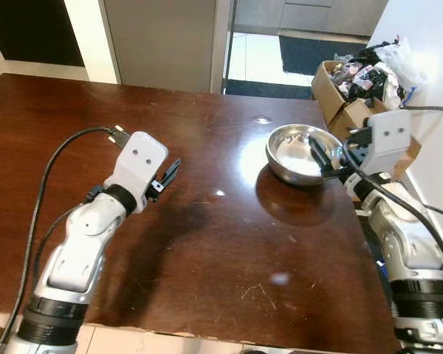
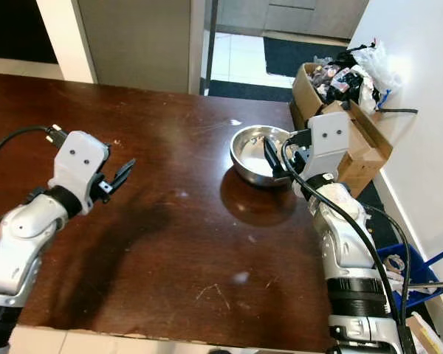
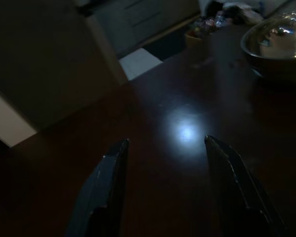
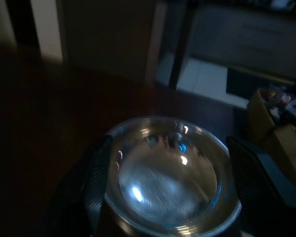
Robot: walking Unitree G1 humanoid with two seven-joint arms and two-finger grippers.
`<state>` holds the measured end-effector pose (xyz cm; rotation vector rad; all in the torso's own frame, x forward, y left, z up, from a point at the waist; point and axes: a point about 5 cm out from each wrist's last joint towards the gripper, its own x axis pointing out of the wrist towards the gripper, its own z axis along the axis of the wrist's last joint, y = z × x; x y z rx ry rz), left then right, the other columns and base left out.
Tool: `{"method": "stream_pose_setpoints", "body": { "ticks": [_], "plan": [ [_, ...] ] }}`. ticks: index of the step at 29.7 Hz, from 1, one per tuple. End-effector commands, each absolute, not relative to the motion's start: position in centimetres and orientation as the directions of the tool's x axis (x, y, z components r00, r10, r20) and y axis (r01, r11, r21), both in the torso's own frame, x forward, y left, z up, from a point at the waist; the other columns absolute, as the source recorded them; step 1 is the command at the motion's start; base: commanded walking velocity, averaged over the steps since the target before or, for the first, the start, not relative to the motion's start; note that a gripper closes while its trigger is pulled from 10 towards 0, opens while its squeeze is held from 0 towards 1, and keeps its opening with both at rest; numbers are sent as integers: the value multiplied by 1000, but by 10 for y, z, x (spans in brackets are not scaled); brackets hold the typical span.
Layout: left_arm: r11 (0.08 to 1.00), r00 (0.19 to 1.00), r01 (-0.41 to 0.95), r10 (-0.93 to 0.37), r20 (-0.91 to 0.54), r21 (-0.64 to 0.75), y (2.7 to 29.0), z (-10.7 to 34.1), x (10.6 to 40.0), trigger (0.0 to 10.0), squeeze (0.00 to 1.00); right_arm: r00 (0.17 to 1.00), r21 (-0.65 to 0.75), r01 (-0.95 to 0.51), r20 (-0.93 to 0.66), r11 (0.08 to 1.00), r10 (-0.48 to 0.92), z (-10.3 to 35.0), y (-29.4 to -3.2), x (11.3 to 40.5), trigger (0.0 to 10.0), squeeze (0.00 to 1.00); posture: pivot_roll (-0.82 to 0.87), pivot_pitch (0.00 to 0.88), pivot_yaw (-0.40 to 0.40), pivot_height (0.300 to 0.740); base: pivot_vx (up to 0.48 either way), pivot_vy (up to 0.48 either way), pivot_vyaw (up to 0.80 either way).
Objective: Setting the table
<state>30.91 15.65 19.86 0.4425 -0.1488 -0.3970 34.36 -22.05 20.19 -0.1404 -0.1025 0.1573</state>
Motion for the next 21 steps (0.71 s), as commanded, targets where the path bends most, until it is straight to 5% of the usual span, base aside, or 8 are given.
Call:
{"method": "stream_pose_setpoints", "body": {
  "ticks": [1,3,5,11,21],
  "plan": [
    [799,892,371,-448,58,473,153,203,306,10000,122,994,-131,-83,65,988,92,198,-235,347,10000,0,-113,0,30,740,0,0,0],
    [799,892,371,-448,58,473,153,203,306,10000,122,994,-131,-83,65,988,92,198,-235,347,10000,0,-113,0,30,740,0,0,0],
    [721,826,460,-561,47,519,143,209,300,10000,125,998,13,33,49,999,-34,202,-261,354,10000,0,-115,34,51,740,0,0,0],
    [539,672,604,-741,-11,587,122,216,292,10000,125,999,169,41,13,985,-44,206,-268,368,10000,0,-82,65,61,740,0,0,0],
    [543,585,734,-811,28,409,103,221,289,10000,122,993,259,106,-77,960,-89,200,-270,383,10000,0,-37,132,101,740,0,0,0]
  ]
}}
